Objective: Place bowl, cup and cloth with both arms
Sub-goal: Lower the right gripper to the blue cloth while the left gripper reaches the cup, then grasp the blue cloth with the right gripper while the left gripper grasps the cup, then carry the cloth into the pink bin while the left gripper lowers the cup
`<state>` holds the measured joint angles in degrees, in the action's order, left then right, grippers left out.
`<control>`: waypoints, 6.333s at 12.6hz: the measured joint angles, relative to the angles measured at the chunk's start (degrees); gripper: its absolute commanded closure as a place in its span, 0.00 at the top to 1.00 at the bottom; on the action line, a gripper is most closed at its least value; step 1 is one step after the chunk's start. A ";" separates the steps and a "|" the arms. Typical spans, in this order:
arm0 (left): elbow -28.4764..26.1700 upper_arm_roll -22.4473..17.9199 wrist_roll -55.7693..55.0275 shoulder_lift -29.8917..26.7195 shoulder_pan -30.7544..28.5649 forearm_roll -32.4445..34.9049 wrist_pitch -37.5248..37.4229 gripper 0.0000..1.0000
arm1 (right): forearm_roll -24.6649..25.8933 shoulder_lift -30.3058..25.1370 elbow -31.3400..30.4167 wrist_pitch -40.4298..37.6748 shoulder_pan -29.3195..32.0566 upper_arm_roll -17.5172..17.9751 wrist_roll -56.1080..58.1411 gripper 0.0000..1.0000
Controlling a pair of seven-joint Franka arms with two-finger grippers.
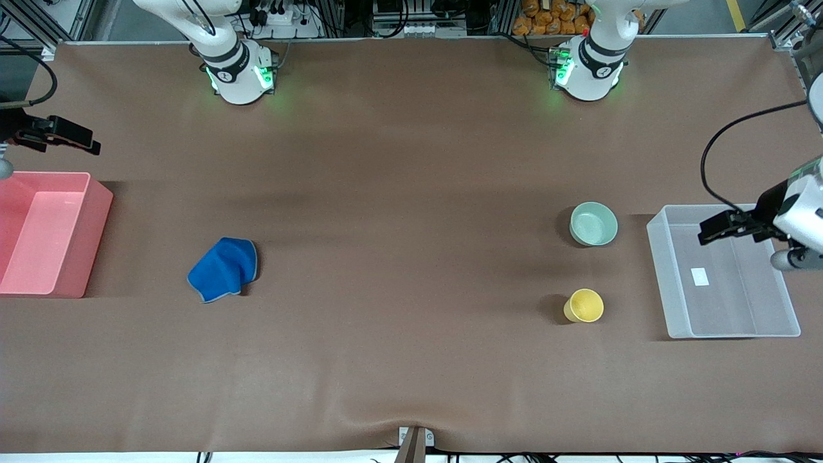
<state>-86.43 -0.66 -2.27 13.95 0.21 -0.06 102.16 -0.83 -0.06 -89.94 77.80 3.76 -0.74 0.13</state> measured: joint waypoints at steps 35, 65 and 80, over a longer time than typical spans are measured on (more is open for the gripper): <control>2.26 2.31 -7.43 27.73 5.76 -0.52 25.93 0.00 | -8.02 35.04 -4.02 27.29 -5.76 -0.91 -15.56 1.00; 9.37 1.24 15.90 24.99 -16.13 -2.00 17.02 0.00 | -5.05 28.38 -2.39 27.51 -2.61 -1.46 -14.92 0.00; 2.79 1.87 15.90 27.15 -15.74 -2.11 28.30 0.13 | 12.07 19.37 2.05 18.92 22.65 -3.00 30.01 0.00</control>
<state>-83.64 1.21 13.63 41.10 -15.53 -2.17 130.46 11.24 19.32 -87.90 96.72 26.42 -3.74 30.13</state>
